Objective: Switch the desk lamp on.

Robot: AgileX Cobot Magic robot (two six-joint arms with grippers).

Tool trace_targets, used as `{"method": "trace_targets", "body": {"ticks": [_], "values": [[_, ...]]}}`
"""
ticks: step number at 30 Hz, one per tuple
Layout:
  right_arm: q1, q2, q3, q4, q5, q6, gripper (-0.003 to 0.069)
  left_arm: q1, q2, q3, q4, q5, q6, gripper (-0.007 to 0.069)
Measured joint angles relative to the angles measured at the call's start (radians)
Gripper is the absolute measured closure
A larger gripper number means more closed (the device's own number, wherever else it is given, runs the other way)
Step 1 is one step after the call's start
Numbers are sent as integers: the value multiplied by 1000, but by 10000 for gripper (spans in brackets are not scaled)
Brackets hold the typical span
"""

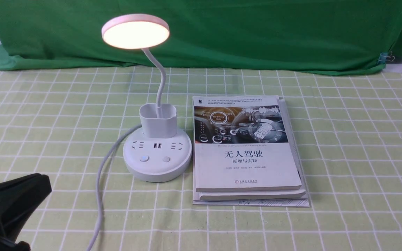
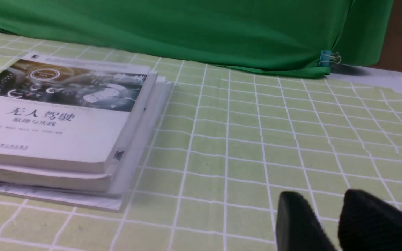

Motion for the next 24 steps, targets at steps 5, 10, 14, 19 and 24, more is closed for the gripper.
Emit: {"method": "trace_targets", "body": {"ticks": [5,10,14,19,24], "values": [[0,0,0,0,0,0,415,0,-3,1,0,-1,0,606],[0,0,0,0,0,0,415,0,-4,1,0,-1,0,606],[0,0,0,0,0,0,415,0,-4,1,4,-11,0,606],[0,0,0,0,0,0,415,0,-4,3,44,-81,1,606],[0,0,0,0,0,0,415,0,-4,6,72,-98,86,606]]}}
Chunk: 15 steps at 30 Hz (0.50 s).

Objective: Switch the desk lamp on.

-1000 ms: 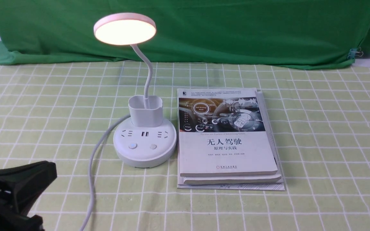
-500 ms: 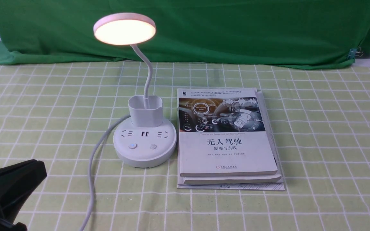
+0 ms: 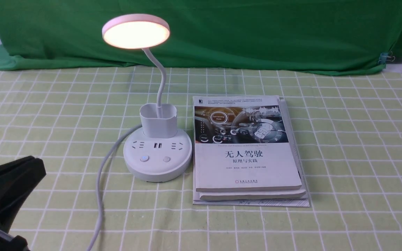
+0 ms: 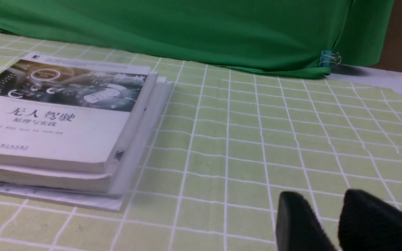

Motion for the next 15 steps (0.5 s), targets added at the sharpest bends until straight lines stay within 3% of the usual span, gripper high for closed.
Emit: {"method": "trace_targets", "body": {"ticks": [4,15], "values": [[0,0,0,0,0,0,415,37,-17,35,-87,-46,158,606],[0,0,0,0,0,0,415,345,-261,284,-78,-143,145,606]]}}
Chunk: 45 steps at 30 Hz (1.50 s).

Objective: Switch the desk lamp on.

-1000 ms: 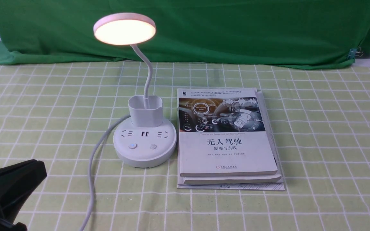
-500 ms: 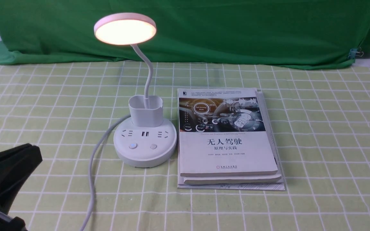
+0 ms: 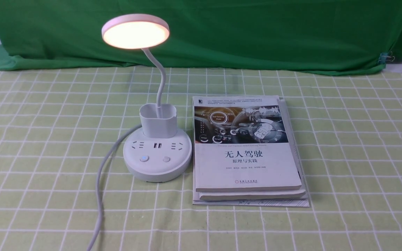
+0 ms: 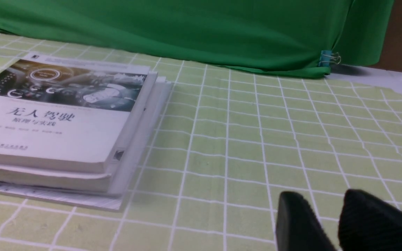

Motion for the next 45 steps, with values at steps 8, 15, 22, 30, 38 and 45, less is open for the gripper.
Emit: {"method": "trace_targets", "body": {"ticks": [8,15,22,30,38,45], "values": [[0,0,0,0,0,0,415,13,-120,104,-9,66,-47,606],[0,0,0,0,0,0,415,13,-143,105,-24,140,-47,606],[0,0,0,0,0,0,415,13,-143,105,-24,123,-19,606],[0,0,0,0,0,0,415,13,-143,105,-24,117,-16,606],[0,0,0,0,0,0,415,13,-143,105,-23,116,-16,606],[0,0,0,0,0,0,415,13,-143,105,-23,116,-15,606]]}}
